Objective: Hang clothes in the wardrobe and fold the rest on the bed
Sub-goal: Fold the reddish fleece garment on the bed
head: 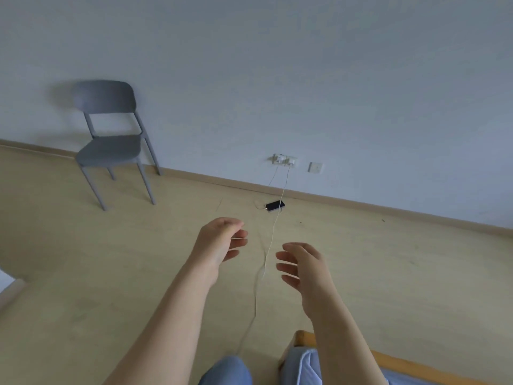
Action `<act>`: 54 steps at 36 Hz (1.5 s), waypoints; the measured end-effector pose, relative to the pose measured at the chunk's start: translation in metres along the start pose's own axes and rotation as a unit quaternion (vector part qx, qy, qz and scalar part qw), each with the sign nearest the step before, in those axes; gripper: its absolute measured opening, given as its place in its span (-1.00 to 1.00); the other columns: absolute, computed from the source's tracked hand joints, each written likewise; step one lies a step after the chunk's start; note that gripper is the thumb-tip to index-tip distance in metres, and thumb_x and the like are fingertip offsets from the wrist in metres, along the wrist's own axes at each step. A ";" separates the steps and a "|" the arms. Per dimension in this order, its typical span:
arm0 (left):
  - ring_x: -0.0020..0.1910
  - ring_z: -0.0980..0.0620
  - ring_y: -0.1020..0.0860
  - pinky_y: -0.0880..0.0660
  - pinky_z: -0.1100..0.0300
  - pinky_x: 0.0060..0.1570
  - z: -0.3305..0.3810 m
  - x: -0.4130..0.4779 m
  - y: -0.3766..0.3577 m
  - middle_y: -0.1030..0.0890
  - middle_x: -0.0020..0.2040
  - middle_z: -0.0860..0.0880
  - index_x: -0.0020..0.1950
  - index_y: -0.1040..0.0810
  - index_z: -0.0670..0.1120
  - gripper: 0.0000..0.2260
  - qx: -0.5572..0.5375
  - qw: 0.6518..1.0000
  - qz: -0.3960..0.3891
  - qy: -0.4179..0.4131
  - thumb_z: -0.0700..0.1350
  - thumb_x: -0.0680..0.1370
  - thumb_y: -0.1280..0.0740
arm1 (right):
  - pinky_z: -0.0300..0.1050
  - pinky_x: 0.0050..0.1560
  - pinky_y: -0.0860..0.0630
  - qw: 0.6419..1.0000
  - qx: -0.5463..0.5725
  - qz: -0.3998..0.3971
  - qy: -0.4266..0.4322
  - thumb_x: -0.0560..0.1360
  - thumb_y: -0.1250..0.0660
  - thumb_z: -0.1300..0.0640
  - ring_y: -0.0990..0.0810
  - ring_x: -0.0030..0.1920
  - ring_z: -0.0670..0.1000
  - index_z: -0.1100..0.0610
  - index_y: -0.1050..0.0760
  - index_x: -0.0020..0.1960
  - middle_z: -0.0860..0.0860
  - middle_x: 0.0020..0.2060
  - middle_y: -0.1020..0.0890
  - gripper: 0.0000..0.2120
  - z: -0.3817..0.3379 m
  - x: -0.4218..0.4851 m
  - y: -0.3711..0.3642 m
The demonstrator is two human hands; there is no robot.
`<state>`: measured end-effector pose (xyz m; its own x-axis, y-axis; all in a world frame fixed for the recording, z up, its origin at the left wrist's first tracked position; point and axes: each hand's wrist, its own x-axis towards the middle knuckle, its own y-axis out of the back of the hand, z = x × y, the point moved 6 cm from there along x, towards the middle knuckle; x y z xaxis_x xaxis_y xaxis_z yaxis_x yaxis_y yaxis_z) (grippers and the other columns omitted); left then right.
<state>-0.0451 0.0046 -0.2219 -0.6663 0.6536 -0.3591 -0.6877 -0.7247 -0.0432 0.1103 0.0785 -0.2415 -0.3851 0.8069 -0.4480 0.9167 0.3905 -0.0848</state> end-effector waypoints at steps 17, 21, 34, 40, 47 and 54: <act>-0.26 0.10 -0.59 -0.48 0.20 -0.17 0.074 0.230 -0.179 -0.60 -0.22 0.00 -0.07 -0.54 -0.09 -0.92 0.084 0.982 -0.171 0.002 -0.13 0.56 -0.27 | -0.14 -0.19 -0.46 0.990 0.072 0.119 0.005 0.55 -0.23 0.20 -0.56 -0.26 0.02 0.12 -0.50 -0.11 0.04 -0.22 -0.60 -0.90 -0.106 0.230 0.034; -0.25 0.09 -0.59 -0.48 0.18 -0.15 0.088 0.270 -0.230 -0.60 -0.21 -0.01 -0.09 -0.53 -0.08 -0.92 0.106 0.972 -0.209 0.012 -0.13 0.57 -0.26 | -0.15 -0.20 -0.48 0.983 0.106 0.151 0.003 0.55 -0.22 0.19 -0.57 -0.24 0.01 0.11 -0.50 -0.09 0.04 -0.20 -0.60 -0.90 -0.130 0.267 0.055; -0.22 0.07 -0.58 -0.46 0.17 -0.13 0.071 0.321 -0.415 -0.60 -0.21 -0.01 -0.13 -0.53 -0.06 -0.89 0.235 0.909 -0.345 -0.003 -0.15 0.56 -0.25 | -0.16 -0.19 -0.46 0.924 0.229 0.307 -0.017 0.55 -0.21 0.20 -0.55 -0.26 0.01 0.11 -0.48 -0.10 0.03 -0.21 -0.59 -0.90 -0.147 0.342 0.196; -0.19 0.08 -0.59 -0.49 0.18 -0.10 0.063 0.329 -0.531 -0.61 -0.17 0.00 -0.08 -0.54 -0.05 -0.90 0.283 0.872 -0.397 -0.032 -0.14 0.57 -0.24 | -0.17 -0.21 -0.47 0.902 0.265 0.341 0.000 0.55 -0.23 0.19 -0.56 -0.24 0.01 0.11 -0.49 -0.09 0.04 -0.20 -0.60 -0.92 -0.167 0.381 0.287; -0.22 0.08 -0.57 -0.50 0.13 -0.03 0.068 0.307 -0.685 -0.59 -0.18 -0.01 -0.10 -0.53 -0.07 -0.88 0.296 0.832 -0.469 -0.024 -0.15 0.58 -0.23 | -0.15 -0.21 -0.44 0.860 0.312 0.405 0.005 0.55 -0.19 0.20 -0.54 -0.25 0.01 0.11 -0.45 -0.10 0.03 -0.21 -0.58 -0.91 -0.200 0.408 0.423; -0.23 0.08 -0.57 -0.49 0.15 -0.08 0.057 0.261 -0.816 -0.58 -0.19 -0.03 -0.12 -0.53 -0.07 -0.88 0.276 0.794 -0.541 -0.011 -0.15 0.58 -0.23 | -0.16 -0.22 -0.44 0.810 0.325 0.487 0.033 0.55 -0.20 0.20 -0.54 -0.27 0.00 0.11 -0.45 -0.12 0.03 -0.23 -0.57 -0.90 -0.219 0.377 0.538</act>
<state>0.3256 0.7787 -0.2272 0.3998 0.8371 -0.3734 -0.8790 0.4656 0.1026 0.4348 0.6896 -0.2605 0.5692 0.6226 -0.5369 0.6439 -0.7437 -0.1798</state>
